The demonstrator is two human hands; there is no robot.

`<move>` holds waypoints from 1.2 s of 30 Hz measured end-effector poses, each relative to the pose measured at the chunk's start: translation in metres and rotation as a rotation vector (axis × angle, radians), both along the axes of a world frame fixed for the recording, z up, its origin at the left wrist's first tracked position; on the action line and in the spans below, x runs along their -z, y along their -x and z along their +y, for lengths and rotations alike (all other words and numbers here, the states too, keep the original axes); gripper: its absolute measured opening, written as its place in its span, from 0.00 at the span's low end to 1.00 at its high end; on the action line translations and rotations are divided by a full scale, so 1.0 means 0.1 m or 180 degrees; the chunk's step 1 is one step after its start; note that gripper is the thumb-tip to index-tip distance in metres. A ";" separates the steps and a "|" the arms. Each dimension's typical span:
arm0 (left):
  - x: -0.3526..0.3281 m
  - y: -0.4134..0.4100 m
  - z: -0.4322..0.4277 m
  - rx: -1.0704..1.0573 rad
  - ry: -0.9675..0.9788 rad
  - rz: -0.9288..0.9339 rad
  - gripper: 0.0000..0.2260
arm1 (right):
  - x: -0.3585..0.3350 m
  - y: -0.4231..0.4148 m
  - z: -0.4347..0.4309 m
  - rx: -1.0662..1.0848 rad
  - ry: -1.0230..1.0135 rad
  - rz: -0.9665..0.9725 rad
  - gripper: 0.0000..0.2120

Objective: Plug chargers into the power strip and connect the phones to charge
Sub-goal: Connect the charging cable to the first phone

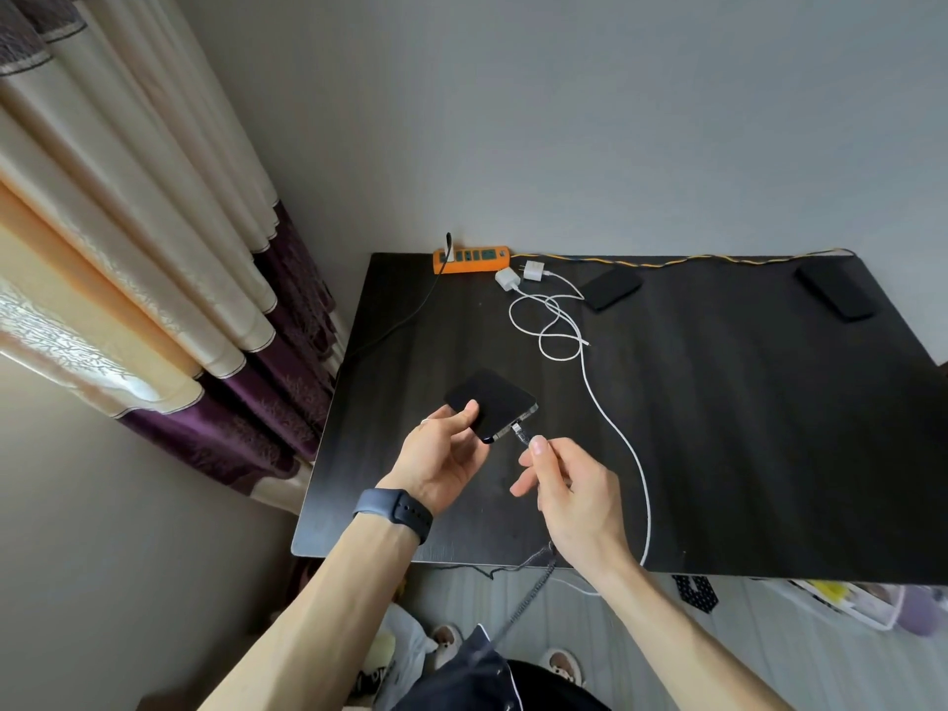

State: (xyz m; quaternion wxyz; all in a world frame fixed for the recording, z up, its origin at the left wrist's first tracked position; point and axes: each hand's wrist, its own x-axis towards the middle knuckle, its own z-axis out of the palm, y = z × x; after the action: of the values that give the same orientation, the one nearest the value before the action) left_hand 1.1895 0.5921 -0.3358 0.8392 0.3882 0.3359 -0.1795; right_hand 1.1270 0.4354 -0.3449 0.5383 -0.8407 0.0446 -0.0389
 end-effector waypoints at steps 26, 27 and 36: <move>0.09 0.19 -0.11 -0.0059 -0.1249 -0.1269 0.32 | 0.09 0.03 0.06 0.0156 -0.0583 0.0629 0.14; 0.11 0.18 -0.10 -0.0092 -0.1269 -0.1226 0.32 | 0.09 0.02 0.07 0.0161 -0.0624 0.0622 0.14; 0.07 0.16 -0.02 -0.0008 -0.1422 -0.1151 0.33 | 0.21 -0.03 0.12 -0.0098 -0.0719 0.0691 0.15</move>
State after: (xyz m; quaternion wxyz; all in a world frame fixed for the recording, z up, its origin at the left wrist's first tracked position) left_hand 1.1738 0.5897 -0.3423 0.7794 0.5887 0.2125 -0.0278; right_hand 1.1303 0.4473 -0.3659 0.6219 -0.7747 0.0937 0.0657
